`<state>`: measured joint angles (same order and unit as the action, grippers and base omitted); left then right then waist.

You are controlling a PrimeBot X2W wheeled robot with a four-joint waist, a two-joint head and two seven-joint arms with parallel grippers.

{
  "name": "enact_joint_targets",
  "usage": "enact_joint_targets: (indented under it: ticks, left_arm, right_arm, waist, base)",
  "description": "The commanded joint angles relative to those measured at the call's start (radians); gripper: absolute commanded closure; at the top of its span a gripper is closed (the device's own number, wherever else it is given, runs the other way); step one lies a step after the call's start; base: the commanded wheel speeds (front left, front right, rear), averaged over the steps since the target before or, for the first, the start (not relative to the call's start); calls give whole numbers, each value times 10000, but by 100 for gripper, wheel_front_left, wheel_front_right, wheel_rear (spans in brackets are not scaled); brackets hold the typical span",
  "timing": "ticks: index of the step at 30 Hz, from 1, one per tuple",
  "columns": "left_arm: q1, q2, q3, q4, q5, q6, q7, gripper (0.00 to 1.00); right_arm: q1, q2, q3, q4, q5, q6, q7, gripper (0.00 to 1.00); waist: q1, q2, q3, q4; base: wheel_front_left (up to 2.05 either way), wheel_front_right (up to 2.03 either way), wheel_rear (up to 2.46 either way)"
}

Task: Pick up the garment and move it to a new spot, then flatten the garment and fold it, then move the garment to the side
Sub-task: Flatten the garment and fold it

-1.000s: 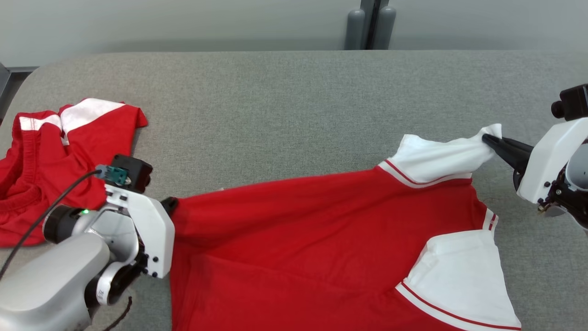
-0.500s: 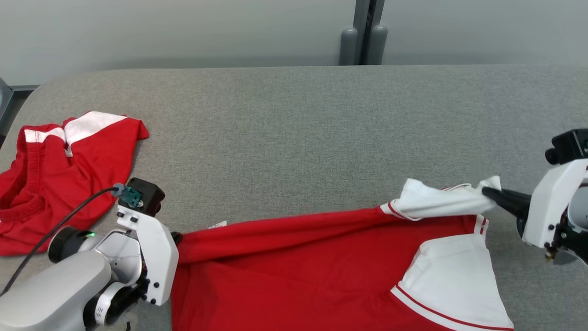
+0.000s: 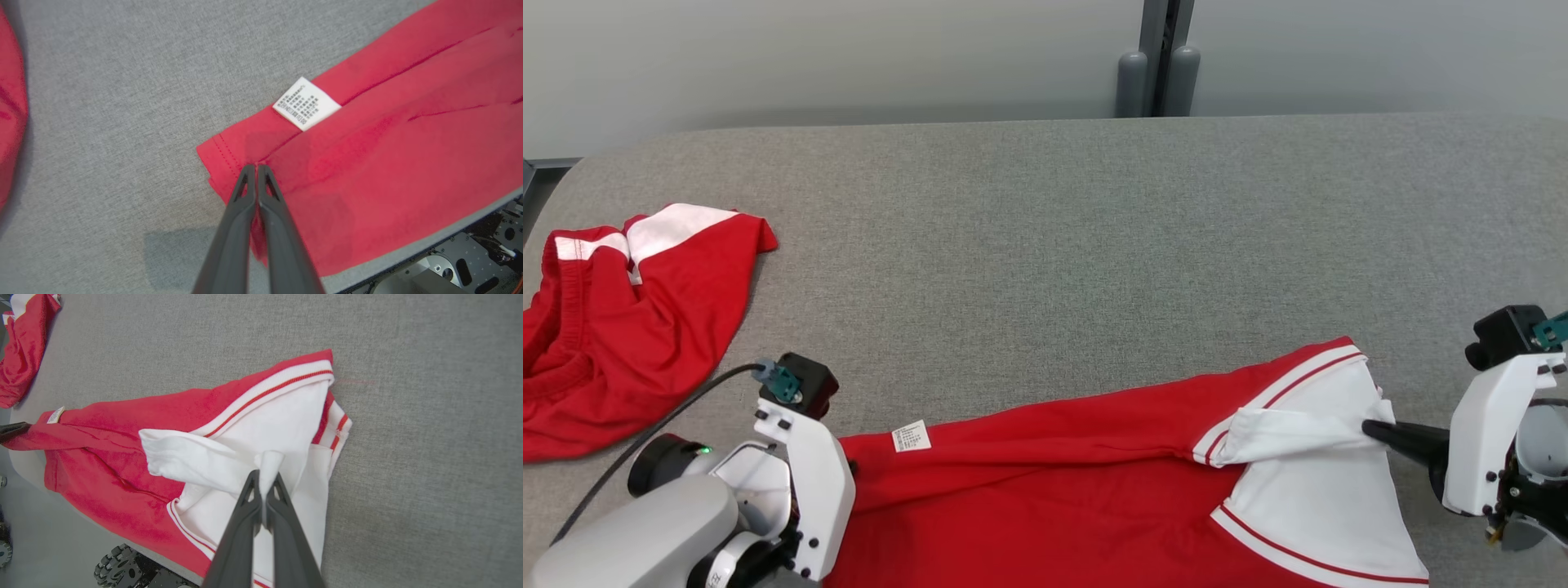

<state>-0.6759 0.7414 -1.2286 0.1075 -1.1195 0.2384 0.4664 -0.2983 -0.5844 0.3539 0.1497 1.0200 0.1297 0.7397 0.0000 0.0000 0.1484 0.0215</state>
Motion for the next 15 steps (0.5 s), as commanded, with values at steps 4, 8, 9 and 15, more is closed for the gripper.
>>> enact_joint_targets:
  ticks: [4,8,9,15]
  left_arm:
    - [286,-117,-78,171,41,-94,3,100]
    - [376,-193,-112,322,59,-157,-45,100]
    - [407,-218,-116,357,44,-154,-62,100]
    - [564,-306,-143,522,-145,-116,36,0]
  right_arm:
    - [680,436,-659,-281,-391,22,687,100]
    - [1214,888,-1269,-662,-744,22,1240,100]
    - [1344,1002,-1423,-755,-843,22,1375,100]
    - [1982,1685,-2207,-1262,-1403,22,2230,0]
  waist:
    - [0,0,-24,1]
    - [0,0,-24,33]
    - [0,0,-26,41]
    - [0,0,-88,73]
  base:
    - [0,0,0]
    - [0,0,0]
    - [0,0,0]
    - [0,0,0]
